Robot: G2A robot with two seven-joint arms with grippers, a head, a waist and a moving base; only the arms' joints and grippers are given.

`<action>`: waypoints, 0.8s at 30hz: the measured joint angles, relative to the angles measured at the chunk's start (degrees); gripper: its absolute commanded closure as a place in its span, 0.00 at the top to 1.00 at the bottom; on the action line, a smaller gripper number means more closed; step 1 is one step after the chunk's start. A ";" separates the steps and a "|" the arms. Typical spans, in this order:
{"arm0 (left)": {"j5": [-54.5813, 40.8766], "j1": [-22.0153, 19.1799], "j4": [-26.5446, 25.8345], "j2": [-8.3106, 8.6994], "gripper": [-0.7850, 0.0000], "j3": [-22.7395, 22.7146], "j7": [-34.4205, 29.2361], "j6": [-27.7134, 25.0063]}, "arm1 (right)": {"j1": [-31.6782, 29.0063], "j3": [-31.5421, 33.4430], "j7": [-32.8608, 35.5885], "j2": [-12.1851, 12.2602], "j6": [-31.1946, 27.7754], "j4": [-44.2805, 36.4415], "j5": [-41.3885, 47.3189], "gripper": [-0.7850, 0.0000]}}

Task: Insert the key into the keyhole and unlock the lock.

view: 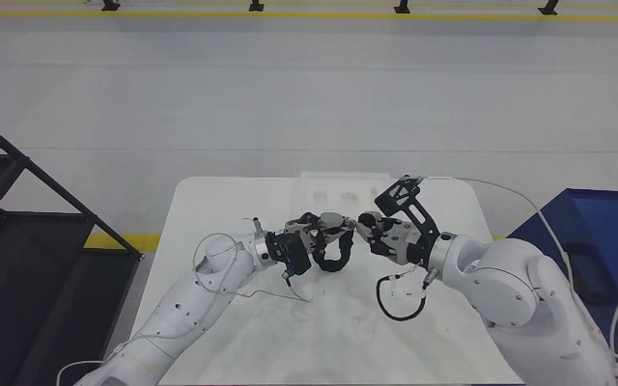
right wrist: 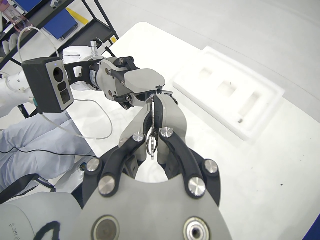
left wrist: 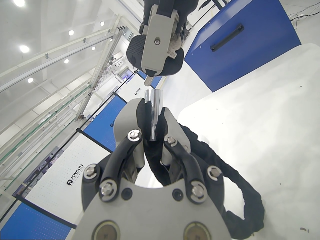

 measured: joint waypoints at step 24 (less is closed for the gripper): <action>6.29 -2.18 1.81 0.37 0.00 0.86 6.98 -1.41 | 5.31 -1.35 12.68 0.32 0.50 0.76 5.65 0.00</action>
